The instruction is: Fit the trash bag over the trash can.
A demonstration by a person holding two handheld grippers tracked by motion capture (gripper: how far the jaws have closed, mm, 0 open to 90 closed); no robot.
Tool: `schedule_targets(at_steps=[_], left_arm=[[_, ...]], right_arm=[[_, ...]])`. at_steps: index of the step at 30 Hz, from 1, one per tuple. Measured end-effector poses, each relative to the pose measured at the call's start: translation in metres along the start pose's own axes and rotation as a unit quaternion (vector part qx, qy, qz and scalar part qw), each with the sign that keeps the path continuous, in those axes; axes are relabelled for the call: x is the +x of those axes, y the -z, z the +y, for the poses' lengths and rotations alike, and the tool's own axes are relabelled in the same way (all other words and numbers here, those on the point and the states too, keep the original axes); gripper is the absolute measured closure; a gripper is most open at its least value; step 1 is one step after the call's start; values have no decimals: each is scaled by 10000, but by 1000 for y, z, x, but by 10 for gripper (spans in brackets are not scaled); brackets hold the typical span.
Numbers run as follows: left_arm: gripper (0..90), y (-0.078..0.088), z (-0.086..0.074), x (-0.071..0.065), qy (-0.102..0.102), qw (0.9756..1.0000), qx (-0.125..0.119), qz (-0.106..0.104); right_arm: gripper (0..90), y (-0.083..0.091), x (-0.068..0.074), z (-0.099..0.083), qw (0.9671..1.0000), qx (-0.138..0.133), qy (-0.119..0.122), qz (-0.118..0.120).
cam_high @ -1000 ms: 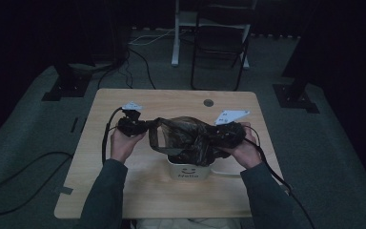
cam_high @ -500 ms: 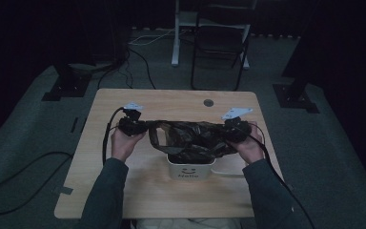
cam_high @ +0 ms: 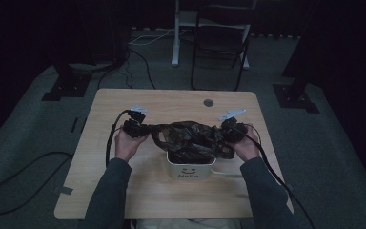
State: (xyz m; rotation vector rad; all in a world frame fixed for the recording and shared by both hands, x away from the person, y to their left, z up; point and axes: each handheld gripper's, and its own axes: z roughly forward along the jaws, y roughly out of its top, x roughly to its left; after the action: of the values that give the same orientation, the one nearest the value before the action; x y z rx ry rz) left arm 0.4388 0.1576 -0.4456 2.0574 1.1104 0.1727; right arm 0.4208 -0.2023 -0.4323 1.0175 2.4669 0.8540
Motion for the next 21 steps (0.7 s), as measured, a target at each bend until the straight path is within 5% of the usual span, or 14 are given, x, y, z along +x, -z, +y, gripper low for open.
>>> schedule_targets(at_steps=[7,15,21], left_arm=[[835,-1,-5,6,79,9999,84,9],[686,22,-5,6,121,9993,-303,-175],[638,39,-6,7,197,9975,-612,-284]], right_arm=[[795,0,-3,-8,10000,67,-49,-3],[643,39,-12,-7,9982,-518,-251,-164],[614,65,-9,1,9956,-900,-152,-230]])
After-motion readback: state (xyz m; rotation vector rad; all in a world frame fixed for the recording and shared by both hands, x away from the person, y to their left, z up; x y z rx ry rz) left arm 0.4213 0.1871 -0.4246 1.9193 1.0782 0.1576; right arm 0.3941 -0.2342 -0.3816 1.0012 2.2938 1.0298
